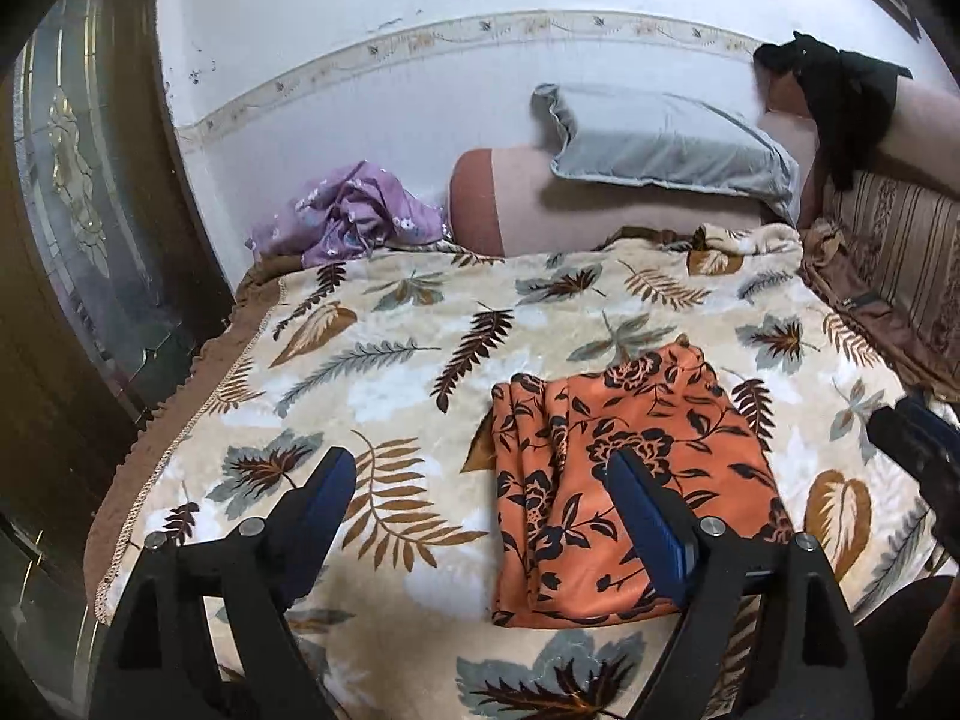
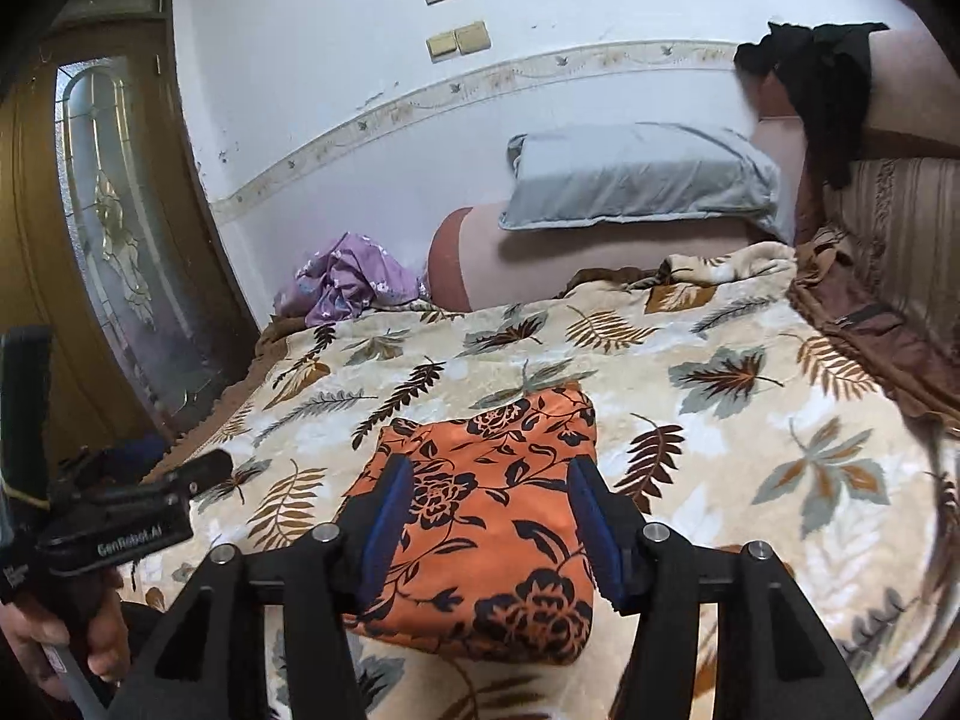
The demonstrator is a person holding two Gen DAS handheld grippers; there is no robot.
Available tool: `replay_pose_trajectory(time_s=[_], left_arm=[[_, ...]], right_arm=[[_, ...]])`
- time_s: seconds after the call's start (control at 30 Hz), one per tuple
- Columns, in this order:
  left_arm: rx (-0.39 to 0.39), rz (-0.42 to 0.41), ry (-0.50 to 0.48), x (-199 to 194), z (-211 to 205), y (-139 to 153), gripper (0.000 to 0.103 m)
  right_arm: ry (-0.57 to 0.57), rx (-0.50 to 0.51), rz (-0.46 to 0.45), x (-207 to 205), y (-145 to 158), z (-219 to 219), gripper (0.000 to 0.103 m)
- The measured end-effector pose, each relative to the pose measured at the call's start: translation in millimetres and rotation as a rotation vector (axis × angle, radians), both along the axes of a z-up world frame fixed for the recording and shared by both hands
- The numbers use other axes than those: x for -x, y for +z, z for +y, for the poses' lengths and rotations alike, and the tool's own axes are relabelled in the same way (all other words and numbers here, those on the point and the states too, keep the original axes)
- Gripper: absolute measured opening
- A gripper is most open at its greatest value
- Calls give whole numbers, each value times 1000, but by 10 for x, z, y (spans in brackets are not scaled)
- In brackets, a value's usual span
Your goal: Fold small clothes
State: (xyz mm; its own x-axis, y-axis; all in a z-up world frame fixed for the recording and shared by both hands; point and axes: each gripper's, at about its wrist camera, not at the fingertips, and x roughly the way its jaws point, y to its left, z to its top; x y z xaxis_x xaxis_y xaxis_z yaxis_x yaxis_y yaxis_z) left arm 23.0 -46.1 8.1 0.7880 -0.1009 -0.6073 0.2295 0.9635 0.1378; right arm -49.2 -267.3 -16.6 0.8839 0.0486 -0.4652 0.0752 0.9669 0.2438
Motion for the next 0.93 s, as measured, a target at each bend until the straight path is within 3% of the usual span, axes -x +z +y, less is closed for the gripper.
replay_pose_trajectory(time_s=[0.4, 0.8, 0.93], left_arm=[[21, -17, 61, 83, 79, 138, 87], [44, -47, 36, 59, 131, 122, 87], [94, 1, 2, -74, 204, 37, 90]], right_arm=[[11, 40, -27, 110, 83, 111, 59], [44, 41, 6, -37, -35, 202, 59], [34, 21, 19, -161, -58, 119, 59]])
